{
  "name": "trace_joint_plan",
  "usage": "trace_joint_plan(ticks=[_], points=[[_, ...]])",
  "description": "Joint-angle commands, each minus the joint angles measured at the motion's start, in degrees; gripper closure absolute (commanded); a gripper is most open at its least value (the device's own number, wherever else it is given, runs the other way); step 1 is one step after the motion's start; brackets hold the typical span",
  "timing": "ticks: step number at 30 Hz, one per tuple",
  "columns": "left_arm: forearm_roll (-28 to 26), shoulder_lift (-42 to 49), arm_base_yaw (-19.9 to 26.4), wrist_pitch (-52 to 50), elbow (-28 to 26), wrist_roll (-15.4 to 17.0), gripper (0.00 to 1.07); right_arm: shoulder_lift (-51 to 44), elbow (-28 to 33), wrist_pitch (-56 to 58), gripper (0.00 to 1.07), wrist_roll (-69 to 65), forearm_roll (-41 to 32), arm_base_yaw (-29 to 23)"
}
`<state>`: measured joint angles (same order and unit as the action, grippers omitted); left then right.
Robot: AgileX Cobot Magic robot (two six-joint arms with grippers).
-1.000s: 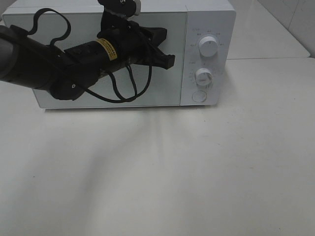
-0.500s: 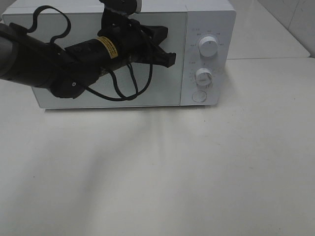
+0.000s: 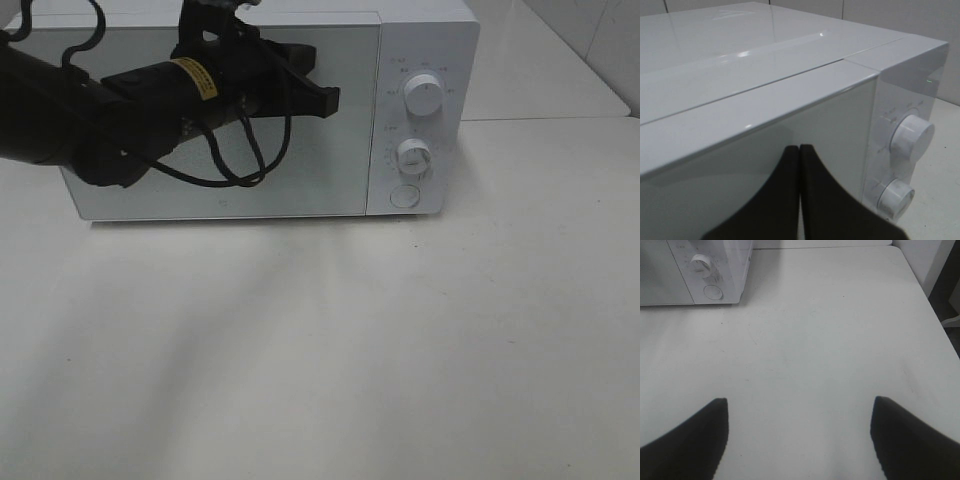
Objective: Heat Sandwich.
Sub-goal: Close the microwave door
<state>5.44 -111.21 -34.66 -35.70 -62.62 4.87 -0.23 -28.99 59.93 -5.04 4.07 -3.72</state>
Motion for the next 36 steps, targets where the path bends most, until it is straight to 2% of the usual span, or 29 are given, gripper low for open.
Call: trace_joint_plan(ticks=[1,8,13,17,18,19,21,22,23,25,27,36], points=[[-1.72,2.41,0.34,0.06,2.75,0.23,1.07,-1.49,0.0,-0.46,0.32,0.11,-0.11,0.46],[-1.72,6.59,0.4,0.17,9.17,0.23,1.07,-1.49,0.0,-0.46,0.32,0.11,-0.11,0.46],[-1.72,8.54,0.4,3.9,11.23,0.4,1.04,-1.49,0.0,-0.46,0.32,0.11,-0.11,0.46],[-1.72,11.23,0.4,15.47,11.92,0.69,0.74,-1.49,0.0,-0.46,0.32,0.17,-0.11,0.46],[-1.72,11.23,0.4,15.47,11.92,0.69,0.74,-1.49,0.0,-0.46,0.32,0.17,-0.11,0.46],[-1.72,12.38,0.4,19.37,11.92,2.12,0.54,-1.49,0.0,-0.46,0.32,0.17,-0.11,0.46],[-1.66,13.52,0.4,23.32,11.92,4.18,0.3,-1.49,0.0,-0.46,0.32,0.17,-0.11,0.46],[-1.66,14.55,0.4,26.99,11.92,5.44,0.12,-1.49,0.0,-0.46,0.32,0.17,-0.11,0.46],[-1.66,14.55,0.4,26.99,11.92,5.44,0.12,-1.49,0.0,-0.46,0.32,0.17,-0.11,0.46],[-1.78,15.64,0.4,31.23,11.92,6.3,0.04,-1.49,0.0,-0.46,0.32,0.17,-0.11,0.46],[-1.95,17.36,0.4,37.41,11.92,7.39,0.04,-1.49,0.0,-0.46,0.32,0.17,-0.11,0.46],[-1.66,21.03,0.4,53.8,11.92,7.28,0.04,-1.49,0.0,-0.46,0.32,0.17,-0.11,0.46]])
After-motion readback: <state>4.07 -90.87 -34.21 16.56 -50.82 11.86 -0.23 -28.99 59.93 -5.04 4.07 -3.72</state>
